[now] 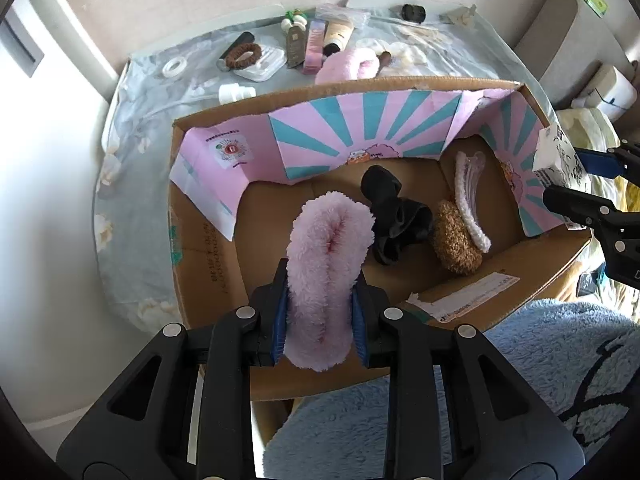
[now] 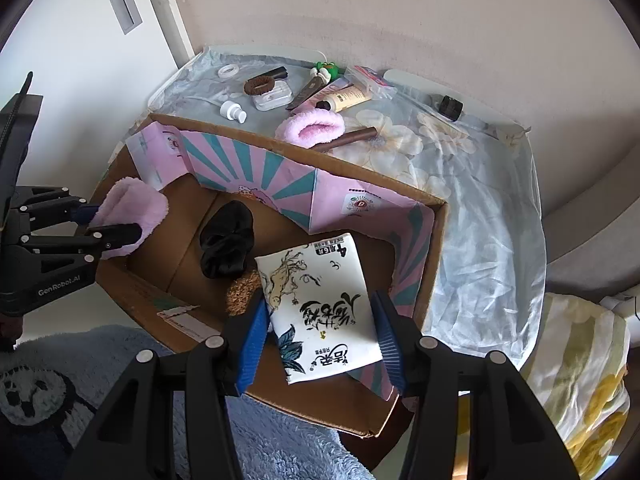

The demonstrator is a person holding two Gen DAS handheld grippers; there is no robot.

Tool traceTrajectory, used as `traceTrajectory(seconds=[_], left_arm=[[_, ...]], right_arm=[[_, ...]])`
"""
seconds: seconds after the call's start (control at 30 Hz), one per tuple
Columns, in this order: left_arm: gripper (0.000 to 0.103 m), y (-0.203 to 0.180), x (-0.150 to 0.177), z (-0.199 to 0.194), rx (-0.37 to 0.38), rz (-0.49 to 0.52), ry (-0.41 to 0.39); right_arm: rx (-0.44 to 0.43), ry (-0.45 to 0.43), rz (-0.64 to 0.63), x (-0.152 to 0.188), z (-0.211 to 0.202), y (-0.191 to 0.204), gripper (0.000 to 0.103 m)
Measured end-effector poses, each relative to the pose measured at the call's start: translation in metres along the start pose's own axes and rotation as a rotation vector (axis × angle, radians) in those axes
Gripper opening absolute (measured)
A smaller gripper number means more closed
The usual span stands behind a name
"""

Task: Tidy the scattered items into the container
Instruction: 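Lower the pink hair tie and tissue pack into the box and release both, then withdraw both tools from the box back toward the sheet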

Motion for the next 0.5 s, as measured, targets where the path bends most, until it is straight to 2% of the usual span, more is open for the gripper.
traceTrajectory(seconds=[0.1,0.2,0.23,0.27,0.33,0.5], left_arm=[[0.027,-0.001,0.004,0.001,0.013,-0.012,0.008],[0.039,-0.001,0.005,-0.002,0.035,-0.028,-0.004],[0.051,-0.001,0.005,-0.003,0.035,-0.031,-0.009],[0.069,-0.001,0.004,-0.004,0.028,-0.033,-0.011],[0.084,-0.001,0.003,-0.006,0.015,-0.028,-0.021],[0.084,-0.006,0.002,-0.01,0.009,-0.017,-0.031]], right_arm=[[0.004,0.008,-0.007,0.003,0.002,0.0,0.048],[0.023,0.016,-0.015,0.004,0.003,-0.001,0.048],[0.027,0.017,-0.017,0.005,0.003,-0.001,0.048],[0.029,0.018,-0.02,0.005,0.003,-0.001,0.049],[0.035,0.023,-0.025,0.006,0.003,-0.001,0.049],[0.039,0.014,-0.039,0.008,0.0,-0.001,0.049]])
Point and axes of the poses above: each gripper's, at about its wrist camera, not at the fingertips, and z roughly the way its jaws point, y to its left, x to its underside, the point moved 9 cm from there along z, roughly the way its jaws point, and after that the axes turned 7 degrees about y, right-handed, at the moved point
